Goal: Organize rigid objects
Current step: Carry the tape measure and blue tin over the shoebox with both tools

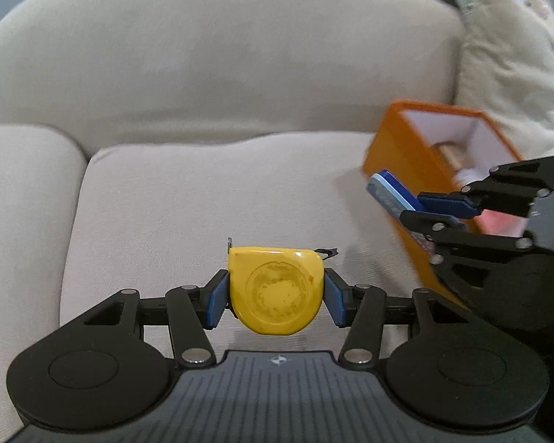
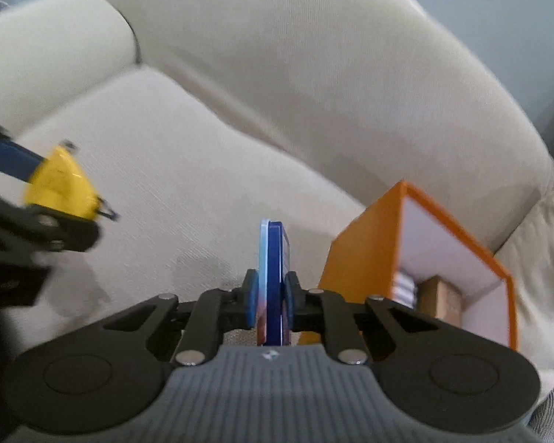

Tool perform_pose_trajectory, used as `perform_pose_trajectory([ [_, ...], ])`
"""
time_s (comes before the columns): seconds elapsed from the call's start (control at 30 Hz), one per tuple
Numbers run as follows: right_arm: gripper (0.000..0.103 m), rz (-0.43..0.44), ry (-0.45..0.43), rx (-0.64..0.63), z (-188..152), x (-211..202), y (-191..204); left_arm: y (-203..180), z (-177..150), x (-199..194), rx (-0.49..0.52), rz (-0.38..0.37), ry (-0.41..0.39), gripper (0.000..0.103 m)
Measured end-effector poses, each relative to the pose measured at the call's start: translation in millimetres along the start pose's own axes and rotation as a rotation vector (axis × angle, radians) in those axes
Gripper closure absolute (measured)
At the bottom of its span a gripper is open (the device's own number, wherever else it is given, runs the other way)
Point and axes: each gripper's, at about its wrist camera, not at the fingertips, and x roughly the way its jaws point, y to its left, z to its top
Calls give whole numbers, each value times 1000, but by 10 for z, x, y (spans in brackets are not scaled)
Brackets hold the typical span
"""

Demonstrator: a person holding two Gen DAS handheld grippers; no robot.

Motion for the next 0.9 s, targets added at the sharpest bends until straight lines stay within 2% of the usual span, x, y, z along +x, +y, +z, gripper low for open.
perform_pose_trajectory([
  [0.1, 89, 40, -70, -63, -103, -435, -203, -216, 63, -200, 57, -27, -38, 42],
  [0.2, 89, 55, -102, -166, -289, -792, -449, -513, 136, -370, 134, -68, -75, 42],
  [0.3, 89, 82, -80, -284, -546, -992, -699, -829, 211, -480, 210, -123, -105, 42],
  [0.37, 89, 76, -34, -367, -735, -1047, -812, -1051, 268, -498, 255, -154, -107, 42],
  [0.43, 89, 70, 0, -466, -955, -1037, -962, -1247, 293, -461, 294, -181, -99, 42],
  [0.6, 89, 164, 48, -601, -1298, -739, -1269, -1706, 390, -218, 374, -217, -45, 42],
  [0.8, 89, 258, 89, -795, -1430, -249, -1246, -1933, 466, 77, 436, -224, 7, 42],
  [0.9, 89, 338, 87, -855, -1422, -29, -1281, -1947, 502, 232, 442, -214, 35, 42],
])
